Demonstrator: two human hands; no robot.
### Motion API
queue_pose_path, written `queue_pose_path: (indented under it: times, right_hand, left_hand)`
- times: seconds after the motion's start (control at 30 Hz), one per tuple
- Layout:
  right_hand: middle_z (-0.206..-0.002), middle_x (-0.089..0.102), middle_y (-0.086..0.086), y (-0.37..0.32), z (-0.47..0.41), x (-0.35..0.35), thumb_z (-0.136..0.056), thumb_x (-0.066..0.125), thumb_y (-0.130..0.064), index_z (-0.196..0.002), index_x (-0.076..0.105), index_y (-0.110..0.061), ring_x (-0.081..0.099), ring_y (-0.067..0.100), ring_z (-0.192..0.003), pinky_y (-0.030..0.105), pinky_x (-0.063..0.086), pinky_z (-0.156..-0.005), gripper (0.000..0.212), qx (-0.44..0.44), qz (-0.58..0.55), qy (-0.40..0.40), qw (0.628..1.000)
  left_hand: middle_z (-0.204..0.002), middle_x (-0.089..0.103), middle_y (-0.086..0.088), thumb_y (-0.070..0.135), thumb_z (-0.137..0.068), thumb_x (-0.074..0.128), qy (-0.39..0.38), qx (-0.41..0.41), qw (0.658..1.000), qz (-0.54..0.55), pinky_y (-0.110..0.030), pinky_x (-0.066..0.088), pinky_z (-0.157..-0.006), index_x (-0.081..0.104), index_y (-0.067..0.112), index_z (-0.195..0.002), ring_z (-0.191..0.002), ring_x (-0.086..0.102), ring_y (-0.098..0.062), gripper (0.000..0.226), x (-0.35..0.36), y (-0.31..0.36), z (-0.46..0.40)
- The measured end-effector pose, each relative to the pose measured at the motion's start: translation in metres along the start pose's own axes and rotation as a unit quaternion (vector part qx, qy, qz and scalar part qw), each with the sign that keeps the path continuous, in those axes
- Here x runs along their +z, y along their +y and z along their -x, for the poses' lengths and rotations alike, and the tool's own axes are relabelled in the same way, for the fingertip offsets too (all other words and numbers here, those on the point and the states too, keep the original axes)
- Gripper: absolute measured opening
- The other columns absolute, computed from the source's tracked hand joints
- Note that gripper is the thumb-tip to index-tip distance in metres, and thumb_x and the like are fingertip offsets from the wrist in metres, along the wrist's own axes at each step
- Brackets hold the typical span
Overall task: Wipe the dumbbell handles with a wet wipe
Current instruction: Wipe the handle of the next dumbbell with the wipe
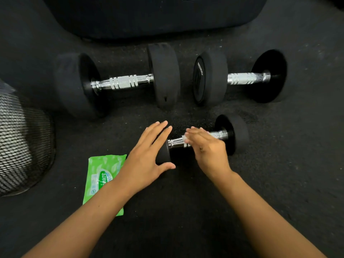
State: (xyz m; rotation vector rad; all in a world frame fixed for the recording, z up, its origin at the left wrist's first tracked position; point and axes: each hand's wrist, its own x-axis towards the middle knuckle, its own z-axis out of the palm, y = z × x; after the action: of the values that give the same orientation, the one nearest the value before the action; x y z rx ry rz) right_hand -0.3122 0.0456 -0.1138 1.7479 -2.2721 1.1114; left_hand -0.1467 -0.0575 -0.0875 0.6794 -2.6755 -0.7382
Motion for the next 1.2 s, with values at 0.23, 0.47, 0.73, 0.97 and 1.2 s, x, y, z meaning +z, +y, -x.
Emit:
queue_pose_path:
  times: [0.23, 0.47, 0.73, 0.97, 1.2]
  right_hand:
    - [-0.118, 0.064, 0.011, 0.023, 0.019, -0.016, -0.086, 0.063, -0.004, -0.104, 0.069, -0.001, 0.057, 0.023, -0.115, 0.041, 0.047, -0.096, 0.019, -0.087, 0.005, -0.022, 0.996]
    - [-0.118, 0.064, 0.011, 0.003, 0.019, -0.006, -0.086, 0.062, -0.004, -0.106, 0.069, -0.001, 0.056, 0.023, -0.116, 0.038, 0.043, -0.100, 0.021, -0.087, -0.011, -0.039, 0.995]
    - [-0.072, 0.065, 0.008, -0.008, -0.039, -0.016, -0.091, 0.053, -0.022, -0.079, 0.064, -0.008, 0.061, 0.030, -0.070, 0.042, 0.048, -0.066, 0.021, 0.120, 0.051, -0.205, 0.970]
    - [-0.075, 0.067, 0.011, -0.005, -0.051, -0.023, -0.090, 0.055, -0.027, -0.085, 0.069, -0.014, 0.061, 0.031, -0.076, 0.041, 0.049, -0.070, 0.019, 0.132, 0.052, -0.239, 0.961]
    - [-0.085, 0.072, 0.004, -0.012, -0.040, -0.022, -0.088, 0.060, -0.023, -0.090, 0.072, -0.012, 0.067, 0.021, -0.081, 0.038, 0.050, -0.076, 0.016, 0.098, -0.041, -0.215, 0.971]
  left_hand:
    - [-0.151, 0.027, 0.003, 0.035, -0.064, 0.082, 0.001, 0.002, 1.000, 0.001, -0.038, 0.020, -0.114, 0.032, 0.016, -0.144, -0.141, 0.017, -0.014, 0.096, 0.000, 0.001, 0.001]
    - [-0.150, 0.029, 0.001, 0.035, -0.063, 0.083, 0.003, 0.003, 1.000, 0.002, -0.032, 0.017, -0.113, 0.034, 0.015, -0.143, -0.140, 0.018, -0.014, 0.096, -0.001, 0.000, 0.000]
    - [-0.151, 0.026, 0.004, 0.035, -0.064, 0.082, -0.010, -0.010, 1.000, 0.002, -0.037, 0.020, -0.114, 0.031, 0.017, -0.144, -0.141, 0.014, -0.012, 0.096, -0.003, 0.001, -0.002]
    - [-0.151, 0.025, 0.004, 0.036, -0.065, 0.081, -0.013, 0.000, 1.000, -0.014, -0.028, 0.014, -0.114, 0.029, 0.016, -0.145, -0.141, 0.013, -0.011, 0.096, -0.002, 0.001, 0.000]
    - [-0.152, 0.024, 0.006, 0.038, -0.066, 0.080, -0.016, -0.005, 1.000, -0.012, -0.031, 0.016, -0.114, 0.028, 0.018, -0.145, -0.141, 0.012, -0.010, 0.096, -0.003, 0.002, 0.000]
